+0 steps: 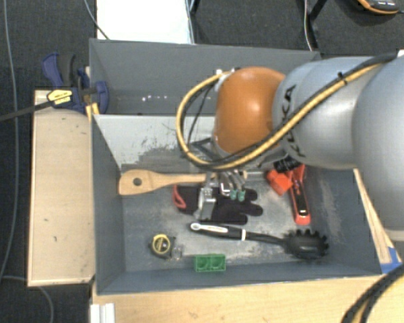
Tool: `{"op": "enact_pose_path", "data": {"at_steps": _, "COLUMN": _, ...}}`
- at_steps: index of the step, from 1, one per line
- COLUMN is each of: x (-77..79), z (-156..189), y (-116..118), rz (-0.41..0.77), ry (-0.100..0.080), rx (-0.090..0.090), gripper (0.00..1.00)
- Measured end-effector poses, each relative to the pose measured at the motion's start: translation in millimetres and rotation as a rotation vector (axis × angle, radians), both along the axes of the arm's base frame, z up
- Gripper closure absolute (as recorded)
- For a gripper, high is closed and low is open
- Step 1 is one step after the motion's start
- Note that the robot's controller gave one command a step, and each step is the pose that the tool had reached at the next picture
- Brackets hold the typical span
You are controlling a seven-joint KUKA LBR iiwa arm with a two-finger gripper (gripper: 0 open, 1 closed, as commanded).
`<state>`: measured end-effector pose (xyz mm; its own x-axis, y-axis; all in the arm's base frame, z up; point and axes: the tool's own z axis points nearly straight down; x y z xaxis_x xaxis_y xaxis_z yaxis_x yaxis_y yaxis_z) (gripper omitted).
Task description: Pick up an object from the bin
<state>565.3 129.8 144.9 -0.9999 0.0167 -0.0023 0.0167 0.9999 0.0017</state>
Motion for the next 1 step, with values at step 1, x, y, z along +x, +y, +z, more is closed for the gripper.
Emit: {"op": "enact_pose_path", "data": {"at_steps": 1, "x": 0.0, "z": 0.0, "y": 0.0, "rz": 0.001, "ry": 0.0, "rx": 0.0, "gripper": 0.0}}
